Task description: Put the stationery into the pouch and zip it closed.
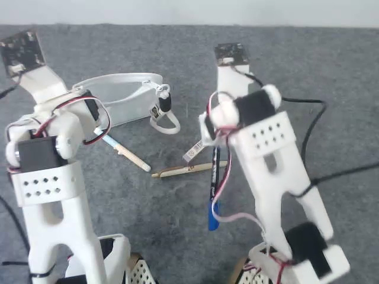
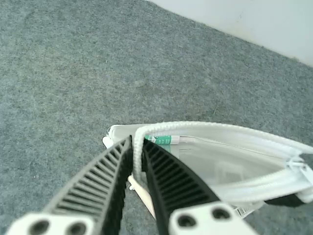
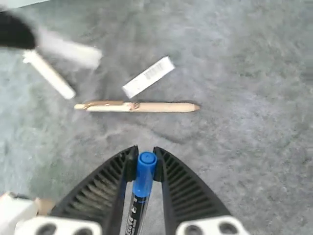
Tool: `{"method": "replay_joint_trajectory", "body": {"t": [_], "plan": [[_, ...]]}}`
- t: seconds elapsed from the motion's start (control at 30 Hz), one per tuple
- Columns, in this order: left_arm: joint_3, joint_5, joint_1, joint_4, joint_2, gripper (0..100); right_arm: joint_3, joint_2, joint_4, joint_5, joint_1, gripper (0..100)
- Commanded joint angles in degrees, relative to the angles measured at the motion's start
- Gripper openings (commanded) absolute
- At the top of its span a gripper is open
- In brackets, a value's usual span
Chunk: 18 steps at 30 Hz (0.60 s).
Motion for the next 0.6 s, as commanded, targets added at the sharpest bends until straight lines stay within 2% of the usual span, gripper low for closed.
{"method": "replay_joint_trajectory", "body": {"t": [0.0,0.27,0.57], "plan": [[0.0,0.5,0.2,-1.6,-0.4,1,1.7,-8.8,1.0,0.7,-3.2,0.6],[0.0,0.5,0.2,-1.6,-0.4,1,14.3,-28.5,-10.7,0.8,-7.3,0.6],[0.1,0.5,0.3,-1.6,-0.4,1,36.6,-53.6,-39.7,0.9,-11.9,0.6]]}}
